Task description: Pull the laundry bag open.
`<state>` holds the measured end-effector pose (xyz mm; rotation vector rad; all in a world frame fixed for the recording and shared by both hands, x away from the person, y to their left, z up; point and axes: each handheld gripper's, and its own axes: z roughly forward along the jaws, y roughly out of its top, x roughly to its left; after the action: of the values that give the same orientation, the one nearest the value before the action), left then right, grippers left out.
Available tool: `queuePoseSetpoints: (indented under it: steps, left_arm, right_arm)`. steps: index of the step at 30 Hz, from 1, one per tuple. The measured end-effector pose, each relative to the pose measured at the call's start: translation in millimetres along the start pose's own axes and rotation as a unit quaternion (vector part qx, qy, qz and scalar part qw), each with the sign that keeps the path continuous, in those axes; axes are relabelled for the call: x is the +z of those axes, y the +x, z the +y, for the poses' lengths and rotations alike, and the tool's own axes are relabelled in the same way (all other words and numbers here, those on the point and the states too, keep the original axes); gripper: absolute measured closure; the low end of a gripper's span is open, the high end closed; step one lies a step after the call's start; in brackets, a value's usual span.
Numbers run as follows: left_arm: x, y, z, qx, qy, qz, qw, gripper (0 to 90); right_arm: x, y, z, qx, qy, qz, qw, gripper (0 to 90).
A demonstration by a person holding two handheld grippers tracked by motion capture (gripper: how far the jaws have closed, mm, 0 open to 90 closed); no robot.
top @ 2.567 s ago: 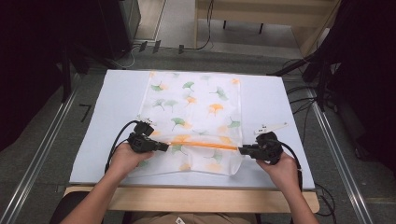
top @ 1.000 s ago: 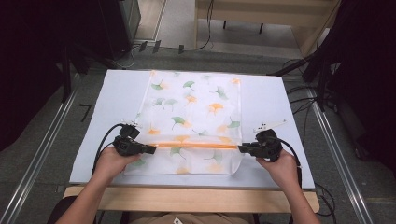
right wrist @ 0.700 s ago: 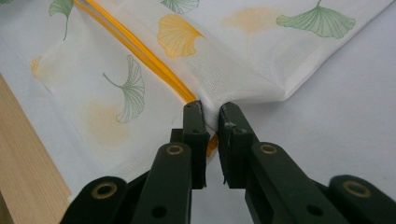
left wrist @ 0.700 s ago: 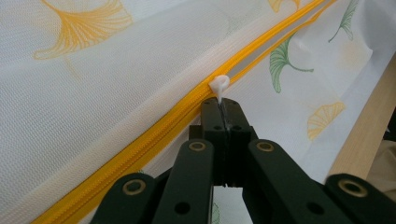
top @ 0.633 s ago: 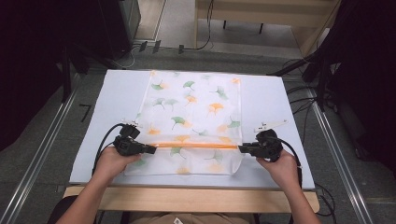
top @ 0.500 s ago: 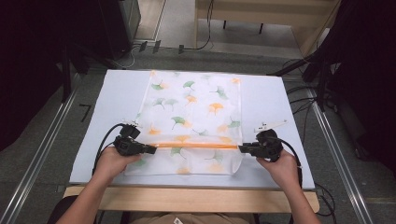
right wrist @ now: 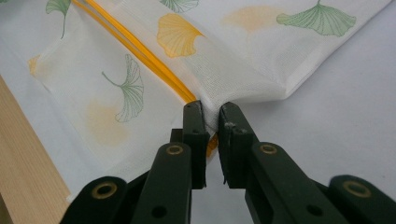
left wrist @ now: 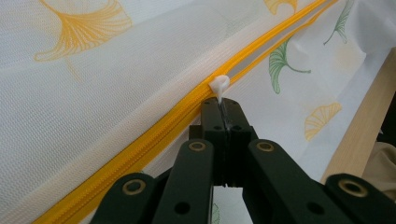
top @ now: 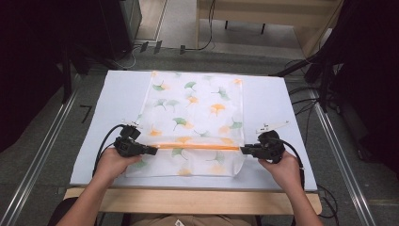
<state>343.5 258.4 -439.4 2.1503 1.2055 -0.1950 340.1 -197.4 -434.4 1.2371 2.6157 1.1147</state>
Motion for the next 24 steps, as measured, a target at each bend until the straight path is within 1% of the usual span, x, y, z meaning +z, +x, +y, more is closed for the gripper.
queuePoseSetpoints:
  steps: [2, 6, 8, 12, 16, 19, 24]
  left_arm:
    - [-0.3, 0.2, -0.2, -0.005, -0.002, 0.008, 1.0000, 90.0]
    - [-6.1, 7.0, -2.7, -0.014, 0.000, 0.011, 0.9998, 90.0]
    - [-11.0, 10.6, -4.6, -0.018, -0.001, 0.017, 0.9997, 90.0]
    - [-21.6, 18.2, -11.7, -0.020, -0.003, 0.028, 0.9994, 90.0]
    - [-27.2, 21.2, -15.2, -0.028, -0.017, 0.024, 0.9992, 90.0]
    - [-25.2, 20.5, -14.0, -0.022, -0.010, 0.023, 0.9994, 90.0]
    - [-24.0, 20.3, -13.8, -0.025, -0.009, 0.022, 0.9994, 90.0]
  right_arm:
    - [-0.1, 0.0, 0.0, 0.000, 0.000, 0.000, 1.0000, 83.5]
    - [0.2, -0.4, -0.4, 0.002, 0.000, -0.002, 1.0000, 83.6]
    - [0.2, -1.4, -0.7, 0.001, 0.000, -0.002, 1.0000, 83.6]
    - [0.0, -0.9, -0.7, 0.000, -0.001, -0.001, 1.0000, 83.6]
    - [0.8, 0.2, -0.1, 0.001, 0.001, 0.001, 1.0000, 83.6]
    - [1.5, 0.4, -0.1, 0.001, 0.003, -0.002, 1.0000, 83.6]
    - [0.9, -1.0, -0.3, 0.004, 0.003, -0.005, 1.0000, 83.6]
